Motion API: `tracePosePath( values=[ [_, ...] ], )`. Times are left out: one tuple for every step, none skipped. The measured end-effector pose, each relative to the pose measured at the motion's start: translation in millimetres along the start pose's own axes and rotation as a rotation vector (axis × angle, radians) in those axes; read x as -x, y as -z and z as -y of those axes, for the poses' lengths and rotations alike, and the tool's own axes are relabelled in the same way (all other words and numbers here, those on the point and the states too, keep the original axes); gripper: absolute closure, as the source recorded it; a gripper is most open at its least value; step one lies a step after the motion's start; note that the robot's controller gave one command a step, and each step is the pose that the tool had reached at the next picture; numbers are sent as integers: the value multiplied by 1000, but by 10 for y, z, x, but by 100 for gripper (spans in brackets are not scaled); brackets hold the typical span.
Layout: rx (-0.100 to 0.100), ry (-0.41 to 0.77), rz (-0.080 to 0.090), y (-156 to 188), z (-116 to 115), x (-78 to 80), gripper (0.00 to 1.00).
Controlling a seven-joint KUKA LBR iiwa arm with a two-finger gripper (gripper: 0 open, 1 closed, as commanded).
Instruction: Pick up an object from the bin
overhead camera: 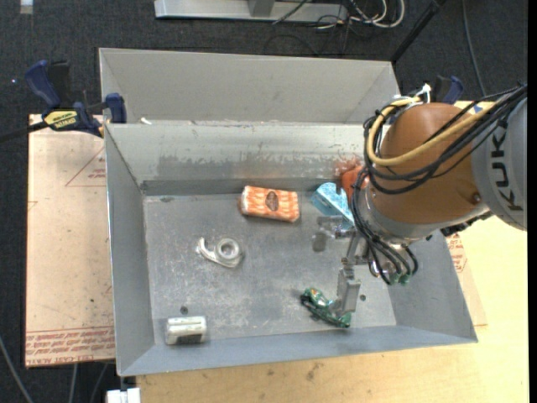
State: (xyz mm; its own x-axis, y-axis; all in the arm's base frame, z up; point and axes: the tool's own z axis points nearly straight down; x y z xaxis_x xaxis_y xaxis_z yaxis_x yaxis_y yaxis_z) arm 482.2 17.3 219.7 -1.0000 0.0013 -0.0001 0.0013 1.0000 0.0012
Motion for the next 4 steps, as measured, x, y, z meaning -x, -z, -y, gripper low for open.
tracePosePath(
  values=[
    [0, 0, 0, 0, 0, 0, 0],
    [-1, -83, 10, -222, -185, 53, 0],
    [2, -92, 3, -843, -157, 12, 0],
    [-1, 56, -3, -1136, 81, 29, 0]
  ],
)
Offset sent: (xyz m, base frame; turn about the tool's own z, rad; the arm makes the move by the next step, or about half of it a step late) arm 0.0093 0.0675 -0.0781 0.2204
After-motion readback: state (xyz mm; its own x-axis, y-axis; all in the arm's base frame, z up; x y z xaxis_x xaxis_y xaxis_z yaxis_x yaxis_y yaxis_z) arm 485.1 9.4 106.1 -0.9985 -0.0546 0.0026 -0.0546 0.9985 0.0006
